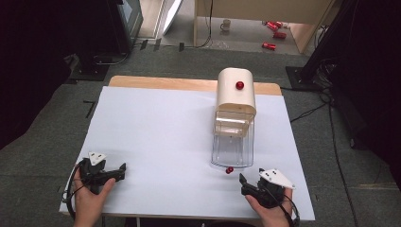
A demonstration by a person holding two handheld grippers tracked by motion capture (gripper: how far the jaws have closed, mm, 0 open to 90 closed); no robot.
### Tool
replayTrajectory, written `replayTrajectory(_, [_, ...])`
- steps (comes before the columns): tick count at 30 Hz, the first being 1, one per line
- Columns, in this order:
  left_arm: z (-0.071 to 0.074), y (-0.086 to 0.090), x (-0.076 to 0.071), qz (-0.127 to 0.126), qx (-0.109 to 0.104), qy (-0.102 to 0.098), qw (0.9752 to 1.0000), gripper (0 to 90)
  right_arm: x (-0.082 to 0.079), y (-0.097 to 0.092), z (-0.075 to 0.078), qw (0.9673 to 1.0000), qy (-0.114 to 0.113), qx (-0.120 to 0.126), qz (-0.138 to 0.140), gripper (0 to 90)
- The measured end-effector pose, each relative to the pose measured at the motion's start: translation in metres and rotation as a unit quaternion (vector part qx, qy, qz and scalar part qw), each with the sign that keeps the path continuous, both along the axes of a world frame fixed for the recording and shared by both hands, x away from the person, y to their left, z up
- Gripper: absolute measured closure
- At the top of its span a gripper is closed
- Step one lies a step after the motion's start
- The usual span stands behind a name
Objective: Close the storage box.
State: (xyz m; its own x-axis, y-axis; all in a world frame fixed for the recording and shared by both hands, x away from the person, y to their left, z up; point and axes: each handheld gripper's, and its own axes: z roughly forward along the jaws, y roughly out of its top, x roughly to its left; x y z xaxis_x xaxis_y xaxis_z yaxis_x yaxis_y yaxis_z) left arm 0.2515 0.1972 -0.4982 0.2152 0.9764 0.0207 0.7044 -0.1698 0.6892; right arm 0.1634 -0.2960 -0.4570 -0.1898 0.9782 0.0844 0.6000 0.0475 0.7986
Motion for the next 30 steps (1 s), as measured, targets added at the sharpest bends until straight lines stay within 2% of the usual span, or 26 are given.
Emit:
replayTrajectory(2, [0.0,0.0,0.0,0.0,0.0,0.0,1.0,1.1,-0.001,0.005,0.001,1.0,-0.005,-0.004,-0.003,36.5])
replayTrajectory(6, [0.0,0.0,0.0,0.0,0.0,0.0,1.0,1.1,-0.003,0.011,0.003,0.9999,-0.014,0.008,-0.001,46.4])
replayTrajectory(13, [0.0,0.0,0.0,0.0,0.0,0.0,1.0,1.1,-0.004,0.022,0.003,0.9995,-0.012,0.02,0.02,51.7])
replayTrajectory(20, [0.0,0.0,0.0,0.0,0.0,0.0,1.0,1.1,-0.004,0.033,0.003,0.9993,-0.015,0.021,0.029,57.0])
replayTrajectory(30, [0.0,0.0,0.0,0.0,0.0,0.0,1.0,1.1,-0.003,0.044,0.005,0.9983,-0.024,0.039,0.037,69.0])
